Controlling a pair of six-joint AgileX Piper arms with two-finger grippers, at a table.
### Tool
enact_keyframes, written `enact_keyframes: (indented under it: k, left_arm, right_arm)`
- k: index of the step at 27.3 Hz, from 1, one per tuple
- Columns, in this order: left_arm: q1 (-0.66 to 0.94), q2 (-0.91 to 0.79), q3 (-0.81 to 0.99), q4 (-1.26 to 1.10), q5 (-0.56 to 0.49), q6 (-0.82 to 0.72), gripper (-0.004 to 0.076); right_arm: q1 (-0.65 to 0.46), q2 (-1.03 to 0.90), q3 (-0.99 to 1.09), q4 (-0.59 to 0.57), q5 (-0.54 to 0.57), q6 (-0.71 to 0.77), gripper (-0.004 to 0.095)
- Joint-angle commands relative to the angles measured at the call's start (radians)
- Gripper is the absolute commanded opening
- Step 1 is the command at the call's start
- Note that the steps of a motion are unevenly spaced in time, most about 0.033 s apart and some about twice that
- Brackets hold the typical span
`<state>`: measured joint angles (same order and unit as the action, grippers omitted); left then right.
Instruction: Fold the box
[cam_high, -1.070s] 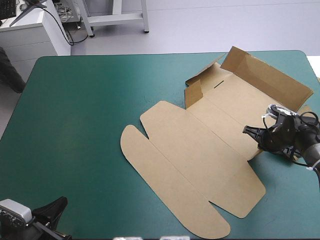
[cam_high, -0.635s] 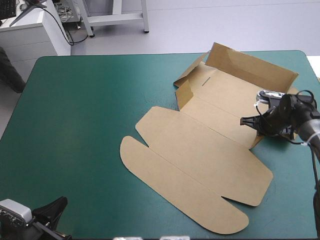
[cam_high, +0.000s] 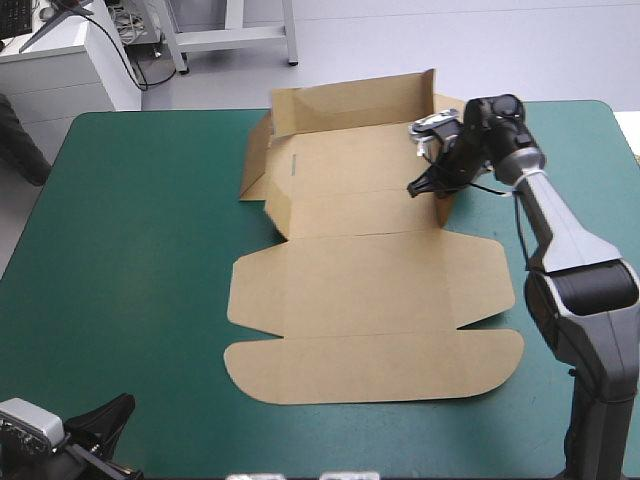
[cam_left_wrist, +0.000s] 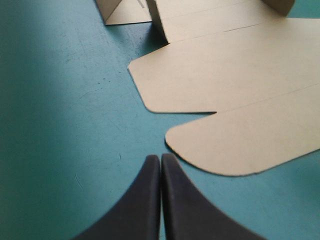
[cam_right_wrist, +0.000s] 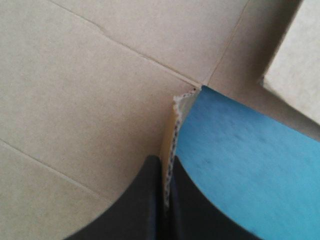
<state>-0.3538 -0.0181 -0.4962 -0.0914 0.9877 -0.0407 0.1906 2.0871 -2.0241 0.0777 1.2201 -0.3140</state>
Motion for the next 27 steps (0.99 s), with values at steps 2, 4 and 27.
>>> enact_keyframes:
  k: [2, 4, 27]
  left_arm:
    - [-0.006, 0.000, -0.023, -0.010, -0.072, -0.001, -0.0008]
    - [-0.006, 0.000, -0.023, -0.010, -0.072, -0.001, -0.0008]
    - [-0.006, 0.000, -0.023, -0.010, -0.074, -0.003, -0.0008]
  right_arm:
    - [0.179, 0.002, -0.111, -0.045, 0.030, -0.104, -0.0014]
    - [0.267, 0.011, -0.111, -0.092, 0.030, -0.187, -0.0014]
    - [0.391, 0.009, -0.109, -0.116, 0.032, -0.684, -0.0019]
